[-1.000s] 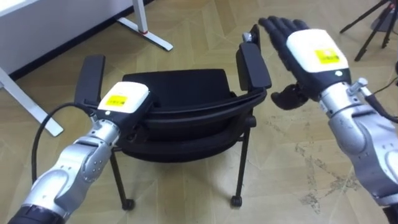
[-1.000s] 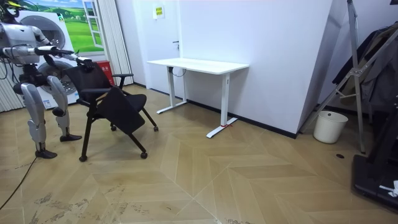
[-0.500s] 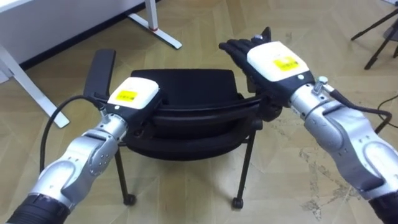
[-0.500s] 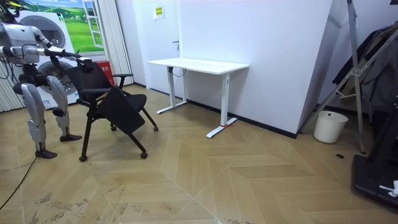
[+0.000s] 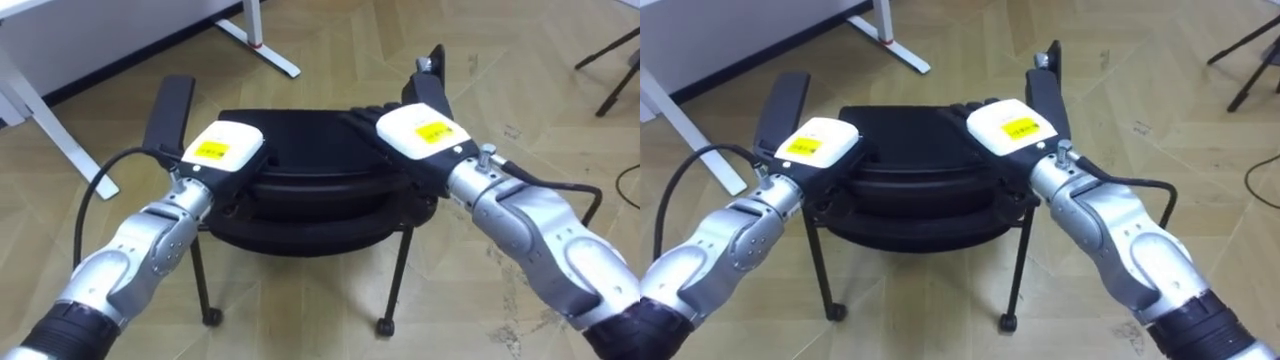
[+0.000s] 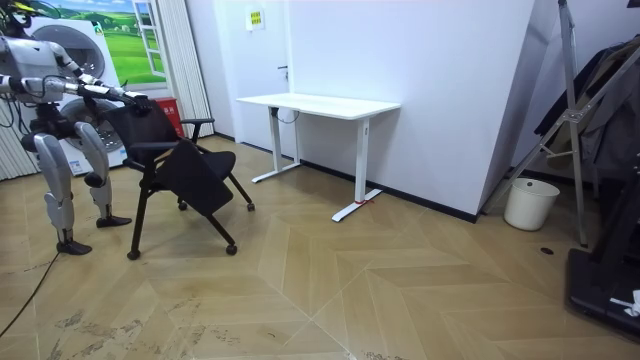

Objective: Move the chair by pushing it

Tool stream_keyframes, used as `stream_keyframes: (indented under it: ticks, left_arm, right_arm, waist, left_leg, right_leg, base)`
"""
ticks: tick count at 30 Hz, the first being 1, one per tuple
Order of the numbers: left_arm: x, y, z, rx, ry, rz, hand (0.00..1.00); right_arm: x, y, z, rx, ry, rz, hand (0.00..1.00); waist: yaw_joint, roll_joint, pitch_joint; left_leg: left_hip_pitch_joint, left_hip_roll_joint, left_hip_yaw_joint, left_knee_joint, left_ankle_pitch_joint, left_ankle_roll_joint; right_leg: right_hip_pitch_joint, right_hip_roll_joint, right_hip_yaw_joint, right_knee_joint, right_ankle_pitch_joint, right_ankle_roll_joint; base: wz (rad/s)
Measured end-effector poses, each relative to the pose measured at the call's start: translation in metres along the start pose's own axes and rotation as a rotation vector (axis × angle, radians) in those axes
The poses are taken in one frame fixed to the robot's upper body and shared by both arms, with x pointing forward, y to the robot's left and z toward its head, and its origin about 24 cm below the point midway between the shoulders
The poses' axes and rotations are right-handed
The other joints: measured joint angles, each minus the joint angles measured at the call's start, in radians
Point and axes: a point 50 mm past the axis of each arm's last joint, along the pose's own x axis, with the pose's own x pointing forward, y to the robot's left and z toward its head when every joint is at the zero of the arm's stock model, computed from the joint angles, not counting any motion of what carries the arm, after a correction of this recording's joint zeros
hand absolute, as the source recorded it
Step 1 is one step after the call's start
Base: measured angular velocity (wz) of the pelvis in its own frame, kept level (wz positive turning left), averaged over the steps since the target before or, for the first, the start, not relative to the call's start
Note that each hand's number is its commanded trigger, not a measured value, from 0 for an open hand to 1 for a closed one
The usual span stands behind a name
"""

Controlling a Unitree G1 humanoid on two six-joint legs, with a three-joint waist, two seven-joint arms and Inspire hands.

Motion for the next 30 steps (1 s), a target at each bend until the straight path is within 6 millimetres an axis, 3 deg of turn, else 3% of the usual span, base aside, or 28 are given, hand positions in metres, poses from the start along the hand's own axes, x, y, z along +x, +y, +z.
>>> stream_keyframes:
  ticks: [3, 10, 11, 12, 13, 14, 20, 30]
  left_arm:
    - [0.003, 0.001, 0.002, -0.006, -0.008, 0.002, 1.00]
    - [0.004, -0.001, 0.003, -0.015, -0.003, 0.001, 1.00]
    - [0.004, -0.002, 0.002, -0.015, -0.002, 0.000, 1.00]
    - [0.004, -0.002, 0.003, -0.015, -0.001, 0.000, 1.00]
    - [0.004, -0.002, 0.003, -0.016, -0.002, 0.001, 1.00]
    - [0.005, -0.002, 0.004, -0.018, -0.002, 0.002, 1.00]
    - [0.006, -0.006, 0.006, -0.037, 0.016, -0.014, 1.00]
    - [0.006, -0.015, 0.012, -0.069, 0.004, -0.036, 1.00]
  right_arm:
    - [0.004, 0.013, -0.007, 0.005, 0.047, 0.046, 0.00]
    - [0.009, 0.018, -0.008, -0.015, 0.071, 0.023, 0.00]
    - [0.011, 0.019, -0.008, -0.014, 0.076, 0.018, 0.12]
    - [0.011, 0.019, -0.009, -0.021, 0.079, 0.017, 0.32]
    - [0.011, 0.021, -0.010, -0.033, 0.084, 0.015, 0.94]
    - [0.011, 0.022, -0.011, -0.037, 0.088, 0.007, 1.00]
    - [0.014, 0.029, -0.012, -0.017, 0.107, -0.031, 1.00]
    - [0.017, 0.035, -0.016, -0.011, 0.133, -0.052, 1.00]
  waist:
    - [0.002, 0.011, 0.0072]
    - [0.000, 0.019, 0.0059]
    - [-0.001, 0.019, 0.0053]
    - [-0.003, 0.019, 0.0053]
    - [-0.007, 0.020, 0.0049]
    - [-0.015, 0.021, 0.0038]
    - [-0.022, 0.037, -0.0058]
    - [-0.004, 0.063, -0.0123]
  left_leg:
    - [-0.001, -0.001, -0.009, 0.001, 0.000, 0.000]
    - [-0.002, -0.001, -0.016, 0.001, 0.000, 0.000]
    - [-0.002, -0.001, -0.017, 0.002, 0.000, 0.000]
    - [-0.004, -0.002, -0.019, 0.004, 0.000, 0.000]
    - [-0.008, -0.002, -0.022, 0.009, 0.000, 0.000]
    - [-0.016, -0.004, -0.031, 0.015, 0.000, 0.000]
    - [-0.027, -0.004, -0.041, 0.031, 0.000, 0.000]
    - [-0.017, -0.006, -0.045, 0.031, 0.000, 0.000]
  right_leg:
    - [0.003, 0.000, -0.007, -0.001, 0.000, 0.000]
    - [0.006, 0.000, -0.015, -0.001, 0.000, 0.000]
    - [0.007, 0.000, -0.017, 0.000, 0.000, 0.000]
    - [0.007, 0.000, -0.019, 0.000, 0.000, 0.000]
    - [0.008, 0.000, -0.025, 0.000, 0.000, 0.000]
    - [0.009, -0.001, -0.037, 0.000, 0.000, 0.000]
    - [0.011, -0.001, -0.044, 0.000, 0.000, 0.000]
    - [0.021, -0.003, -0.046, -0.001, 0.000, 0.000]
  base:
    - [0.08]
    - [0.01]
    - [0.00]
    - [0.08]
    - [0.17]
    - [0.26]
    - [0.06]
    - [0.00]
